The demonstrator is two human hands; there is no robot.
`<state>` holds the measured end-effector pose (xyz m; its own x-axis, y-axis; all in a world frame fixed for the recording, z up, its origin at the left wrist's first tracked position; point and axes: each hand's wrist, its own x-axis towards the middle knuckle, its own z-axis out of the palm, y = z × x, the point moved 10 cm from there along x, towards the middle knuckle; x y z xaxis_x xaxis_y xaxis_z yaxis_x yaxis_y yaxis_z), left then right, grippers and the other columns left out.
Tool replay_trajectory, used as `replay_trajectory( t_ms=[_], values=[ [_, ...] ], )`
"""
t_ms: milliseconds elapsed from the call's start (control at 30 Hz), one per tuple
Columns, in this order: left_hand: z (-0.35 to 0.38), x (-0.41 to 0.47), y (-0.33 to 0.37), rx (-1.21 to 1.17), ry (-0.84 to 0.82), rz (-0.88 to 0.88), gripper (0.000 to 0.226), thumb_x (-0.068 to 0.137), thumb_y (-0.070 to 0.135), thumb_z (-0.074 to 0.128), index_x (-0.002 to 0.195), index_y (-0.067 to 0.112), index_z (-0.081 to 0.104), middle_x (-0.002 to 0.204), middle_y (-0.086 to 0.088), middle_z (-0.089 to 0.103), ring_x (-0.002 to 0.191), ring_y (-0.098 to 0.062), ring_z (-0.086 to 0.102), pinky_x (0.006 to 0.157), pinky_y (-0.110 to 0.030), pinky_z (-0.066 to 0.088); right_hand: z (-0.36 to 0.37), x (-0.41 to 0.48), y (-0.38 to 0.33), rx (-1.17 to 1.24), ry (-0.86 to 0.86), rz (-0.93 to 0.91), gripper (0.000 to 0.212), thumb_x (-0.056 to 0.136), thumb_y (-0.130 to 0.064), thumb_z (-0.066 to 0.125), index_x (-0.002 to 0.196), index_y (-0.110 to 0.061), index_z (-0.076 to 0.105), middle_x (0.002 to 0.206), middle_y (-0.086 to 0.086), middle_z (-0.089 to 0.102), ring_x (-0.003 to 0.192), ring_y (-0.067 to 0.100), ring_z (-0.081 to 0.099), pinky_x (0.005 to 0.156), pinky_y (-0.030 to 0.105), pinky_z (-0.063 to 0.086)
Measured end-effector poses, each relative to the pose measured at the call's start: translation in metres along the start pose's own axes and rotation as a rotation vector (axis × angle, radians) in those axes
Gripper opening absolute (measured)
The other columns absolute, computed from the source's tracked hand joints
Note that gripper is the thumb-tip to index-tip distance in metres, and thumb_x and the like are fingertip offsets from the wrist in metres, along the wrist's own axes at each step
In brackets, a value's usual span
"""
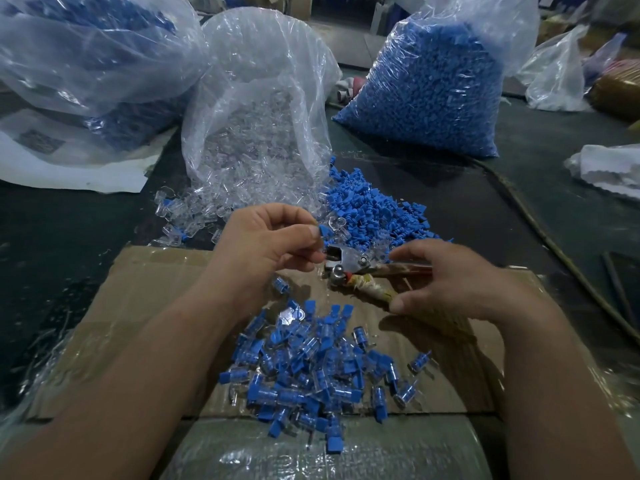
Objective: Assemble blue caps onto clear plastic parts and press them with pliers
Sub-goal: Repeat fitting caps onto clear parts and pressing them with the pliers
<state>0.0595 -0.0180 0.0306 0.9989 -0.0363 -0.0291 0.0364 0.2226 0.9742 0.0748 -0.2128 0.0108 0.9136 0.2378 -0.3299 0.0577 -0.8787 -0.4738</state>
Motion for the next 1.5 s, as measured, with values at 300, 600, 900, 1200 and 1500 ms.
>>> replay_trajectory(
  t_ms=[300,600,900,1200,1500],
  values=[
    [0.003,0.0,-0.001,0.016,-0.024,0.002,0.008,0.075,-0.005,0.058,0.075,0.003,0.059,0.058,-0.001,0.065,0.055,-0.014,0.064,0.051,-0.019,0.053,0.006,0.004,-0.013,-0.182,0.037,-0.019,0.063,0.062,-0.043,0.079,0.118,-0.034,0.052,0.095,-0.019,0.041,0.093,0.007,0.041,0.076,0.028,0.036],
    [0.003,0.001,-0.001,0.03,-0.024,0.018,0.015,0.083,-0.009,0.05,0.076,0.004,0.055,0.056,0.001,0.063,0.055,-0.011,0.062,0.052,-0.018,0.053,0.001,0.008,-0.026,-0.336,0.262,-0.06,0.013,0.079,-0.019,0.059,0.09,-0.027,0.058,0.082,-0.011,0.047,0.073,0.005,0.042,0.058,0.025,0.037],
    [-0.003,0.002,0.005,0.075,0.053,0.084,0.019,0.084,-0.008,0.051,0.076,0.008,0.056,0.061,-0.001,0.062,0.058,-0.01,0.064,0.054,-0.018,0.052,-0.021,-0.007,-0.046,-0.082,0.49,-0.229,0.027,0.073,-0.01,0.061,0.088,-0.026,0.047,0.076,-0.015,0.042,0.067,0.002,0.04,0.055,0.019,0.026],
    [-0.007,0.002,0.009,0.105,0.087,0.119,0.02,0.084,-0.007,0.052,0.075,0.01,0.056,0.059,0.004,0.064,0.06,-0.008,0.064,0.056,-0.019,0.054,-0.005,-0.005,-0.056,-0.047,0.381,-0.274,0.026,0.075,-0.015,0.062,0.093,-0.026,0.046,0.082,-0.015,0.043,0.074,0.005,0.042,0.06,0.019,0.031],
    [-0.006,0.001,0.01,0.147,0.082,0.14,0.02,0.085,-0.007,0.052,0.076,0.01,0.057,0.058,0.005,0.064,0.055,-0.004,0.062,0.053,-0.016,0.051,-0.001,-0.006,-0.062,-0.017,0.343,-0.304,0.027,0.074,-0.013,0.062,0.092,-0.025,0.046,0.081,-0.015,0.043,0.074,0.001,0.042,0.059,0.018,0.028]
  ],
)
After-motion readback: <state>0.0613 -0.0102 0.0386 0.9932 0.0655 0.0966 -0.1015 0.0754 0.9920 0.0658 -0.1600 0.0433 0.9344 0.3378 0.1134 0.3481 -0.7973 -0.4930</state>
